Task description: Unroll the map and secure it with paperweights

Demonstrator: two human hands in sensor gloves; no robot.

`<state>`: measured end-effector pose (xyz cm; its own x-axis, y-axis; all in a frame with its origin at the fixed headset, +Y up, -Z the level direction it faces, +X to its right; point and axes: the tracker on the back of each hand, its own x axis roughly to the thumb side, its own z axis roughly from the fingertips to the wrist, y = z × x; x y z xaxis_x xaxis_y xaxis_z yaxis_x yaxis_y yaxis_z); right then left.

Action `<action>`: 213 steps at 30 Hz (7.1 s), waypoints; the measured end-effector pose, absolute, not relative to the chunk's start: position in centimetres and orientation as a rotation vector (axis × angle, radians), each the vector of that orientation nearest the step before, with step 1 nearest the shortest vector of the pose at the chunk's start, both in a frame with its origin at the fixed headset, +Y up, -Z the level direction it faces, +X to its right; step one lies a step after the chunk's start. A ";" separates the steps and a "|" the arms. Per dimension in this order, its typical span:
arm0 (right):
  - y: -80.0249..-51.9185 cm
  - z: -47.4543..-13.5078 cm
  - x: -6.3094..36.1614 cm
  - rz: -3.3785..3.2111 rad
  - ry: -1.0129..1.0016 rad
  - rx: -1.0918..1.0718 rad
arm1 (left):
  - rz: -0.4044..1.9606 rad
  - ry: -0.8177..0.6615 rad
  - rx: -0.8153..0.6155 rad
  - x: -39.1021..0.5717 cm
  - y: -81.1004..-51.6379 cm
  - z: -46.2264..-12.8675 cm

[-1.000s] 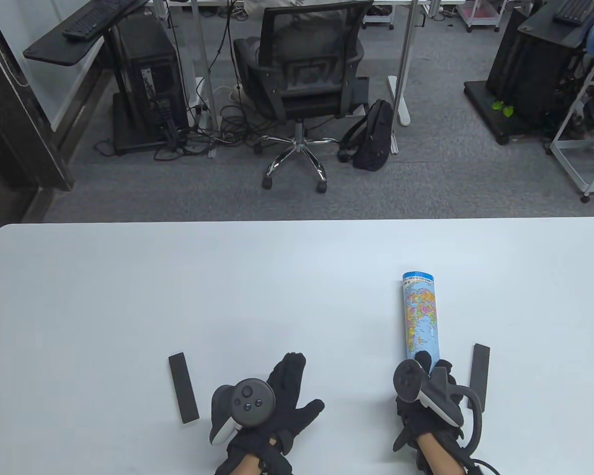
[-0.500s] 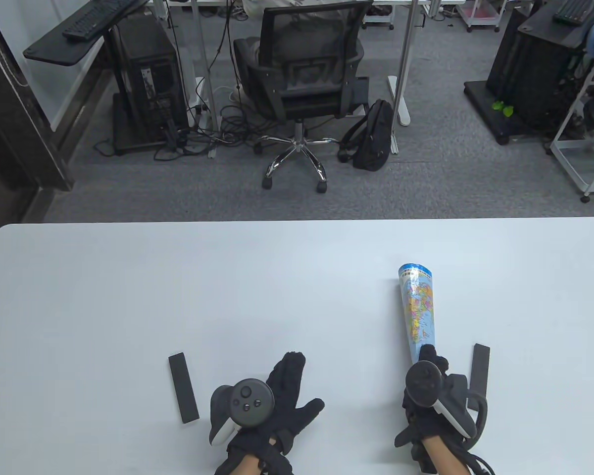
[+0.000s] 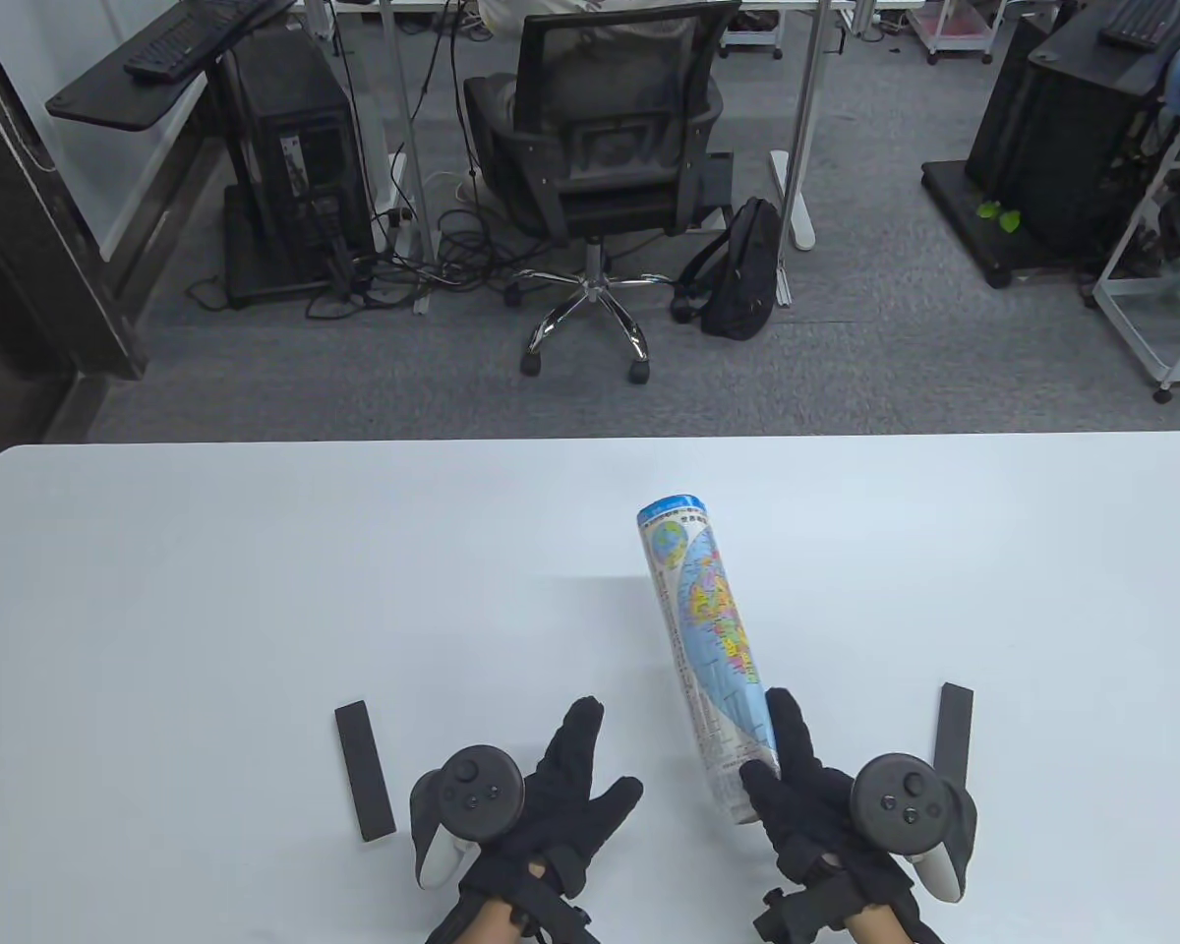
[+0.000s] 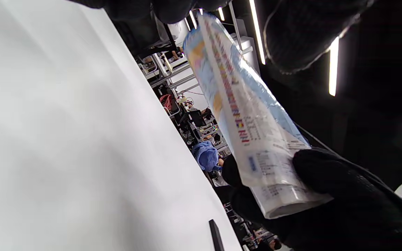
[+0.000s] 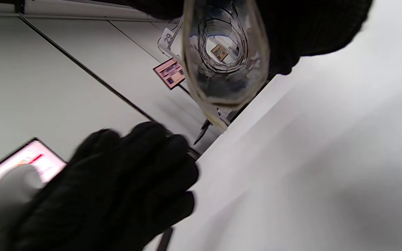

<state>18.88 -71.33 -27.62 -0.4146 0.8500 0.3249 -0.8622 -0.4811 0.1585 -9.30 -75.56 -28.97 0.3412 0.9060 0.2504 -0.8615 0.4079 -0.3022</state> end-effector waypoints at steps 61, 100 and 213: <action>-73.6 -27.5 15.5 1.938 0.163 0.598 | 1.278 -0.374 -0.101 -7.1 -75.3 -28.6; -77.1 -28.4 13.2 2.654 0.797 0.706 | 0.435 -0.137 -0.235 -4.4 -75.4 -28.4; -77.0 -31.4 22.2 2.782 0.787 0.026 | -0.006 -0.306 -0.275 -8.7 -75.0 -29.8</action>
